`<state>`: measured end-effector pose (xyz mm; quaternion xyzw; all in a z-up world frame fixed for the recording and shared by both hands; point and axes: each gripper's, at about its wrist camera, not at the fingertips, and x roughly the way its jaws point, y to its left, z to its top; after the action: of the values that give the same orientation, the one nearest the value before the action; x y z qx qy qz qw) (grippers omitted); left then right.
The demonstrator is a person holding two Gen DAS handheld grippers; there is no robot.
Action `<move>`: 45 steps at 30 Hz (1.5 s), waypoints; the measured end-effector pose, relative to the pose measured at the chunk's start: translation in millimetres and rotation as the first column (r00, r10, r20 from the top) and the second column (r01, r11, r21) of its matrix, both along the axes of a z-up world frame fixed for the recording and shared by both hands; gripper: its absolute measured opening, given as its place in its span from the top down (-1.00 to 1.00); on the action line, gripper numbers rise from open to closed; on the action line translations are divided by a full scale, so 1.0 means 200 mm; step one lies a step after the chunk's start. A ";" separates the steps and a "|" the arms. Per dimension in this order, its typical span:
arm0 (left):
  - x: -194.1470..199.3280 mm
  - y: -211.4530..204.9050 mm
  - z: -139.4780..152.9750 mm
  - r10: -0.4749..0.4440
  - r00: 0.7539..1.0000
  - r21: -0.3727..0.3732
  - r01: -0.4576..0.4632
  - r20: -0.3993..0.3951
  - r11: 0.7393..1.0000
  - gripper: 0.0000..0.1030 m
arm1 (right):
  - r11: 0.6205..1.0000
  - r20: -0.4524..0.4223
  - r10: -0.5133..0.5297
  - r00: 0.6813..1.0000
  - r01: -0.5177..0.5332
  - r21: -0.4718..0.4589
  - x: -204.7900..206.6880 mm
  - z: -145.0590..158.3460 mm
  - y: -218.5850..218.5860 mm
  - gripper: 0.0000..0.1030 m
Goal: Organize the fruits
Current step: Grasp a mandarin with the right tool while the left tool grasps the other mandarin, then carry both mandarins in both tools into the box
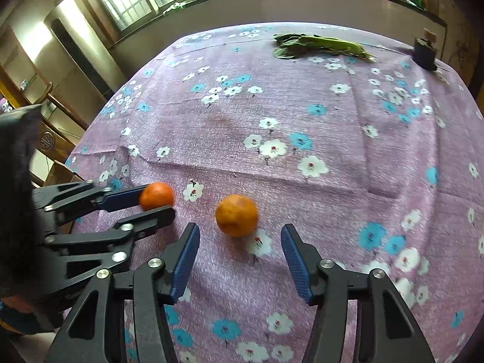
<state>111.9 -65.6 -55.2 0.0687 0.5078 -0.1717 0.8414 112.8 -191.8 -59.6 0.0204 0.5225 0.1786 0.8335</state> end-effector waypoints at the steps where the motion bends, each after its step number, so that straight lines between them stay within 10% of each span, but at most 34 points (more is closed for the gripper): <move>1: -0.01 0.02 0.01 0.016 1.000 0.007 -0.016 0.008 1.000 0.39 | 1.000 -0.008 0.001 1.000 -0.001 -0.002 0.02 -0.02 0.01 -0.01; 6: -0.06 0.10 0.03 0.082 0.997 0.023 -0.082 0.000 0.996 0.39 | 0.999 -0.025 0.025 0.999 -0.026 -0.032 0.03 -0.05 0.04 0.32; 29: -0.38 0.53 0.20 0.288 0.955 0.048 -0.291 0.074 0.955 0.38 | 0.977 0.035 0.213 0.976 -0.214 0.010 -0.33 0.21 0.50 0.32; 45: -0.61 1.03 0.25 0.461 0.882 0.043 -0.466 0.098 0.884 0.38 | 0.908 0.049 0.418 0.907 -0.419 0.009 -0.48 0.24 1.04 0.31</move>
<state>-9.9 140.6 -4.8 -0.0200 0.4786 0.0541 0.8761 16.7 17.1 -11.1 -0.0884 0.4937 0.3585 0.7874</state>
